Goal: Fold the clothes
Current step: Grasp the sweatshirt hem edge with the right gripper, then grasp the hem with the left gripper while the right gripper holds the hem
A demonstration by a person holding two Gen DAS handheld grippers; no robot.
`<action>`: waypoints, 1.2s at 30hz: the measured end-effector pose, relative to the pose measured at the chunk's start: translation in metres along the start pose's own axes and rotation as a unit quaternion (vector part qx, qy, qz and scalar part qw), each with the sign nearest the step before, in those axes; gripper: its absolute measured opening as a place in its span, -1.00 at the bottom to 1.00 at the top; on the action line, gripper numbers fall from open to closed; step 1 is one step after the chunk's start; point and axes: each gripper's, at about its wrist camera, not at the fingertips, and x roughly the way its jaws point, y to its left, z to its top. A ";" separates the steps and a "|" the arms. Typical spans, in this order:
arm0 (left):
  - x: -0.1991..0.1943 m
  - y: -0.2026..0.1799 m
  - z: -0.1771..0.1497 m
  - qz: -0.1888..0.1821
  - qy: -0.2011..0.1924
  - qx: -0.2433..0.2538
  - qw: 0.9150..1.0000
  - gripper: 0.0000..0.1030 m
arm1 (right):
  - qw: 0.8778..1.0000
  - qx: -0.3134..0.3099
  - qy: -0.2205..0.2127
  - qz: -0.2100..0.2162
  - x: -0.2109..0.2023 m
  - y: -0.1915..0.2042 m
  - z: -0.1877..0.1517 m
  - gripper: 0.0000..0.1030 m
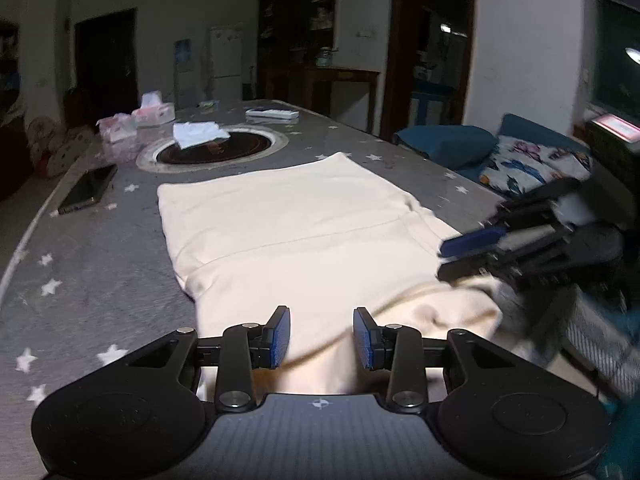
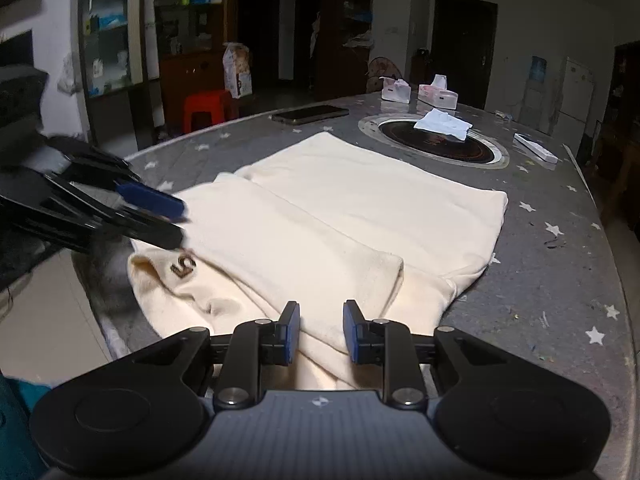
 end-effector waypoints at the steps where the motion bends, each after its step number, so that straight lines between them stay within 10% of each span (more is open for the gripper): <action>1: -0.006 -0.002 -0.003 0.000 -0.001 0.016 1.000 -0.27 | 1.000 -0.005 0.002 -0.001 -0.002 0.000 0.000 -0.55; 16: 0.005 -0.038 -0.020 -0.013 -0.024 0.165 0.986 -0.27 | 0.994 -0.104 0.019 -0.016 -0.031 0.012 -0.003 -0.11; 22: 0.009 -0.031 -0.014 -0.021 -0.033 0.144 0.989 -0.77 | 0.987 -0.159 0.024 -0.008 -0.036 0.026 -0.014 0.08; 36: 0.009 -0.015 0.014 -0.034 -0.057 0.100 0.993 -0.81 | 0.983 -0.183 -0.012 -0.003 -0.005 0.032 -0.011 -0.17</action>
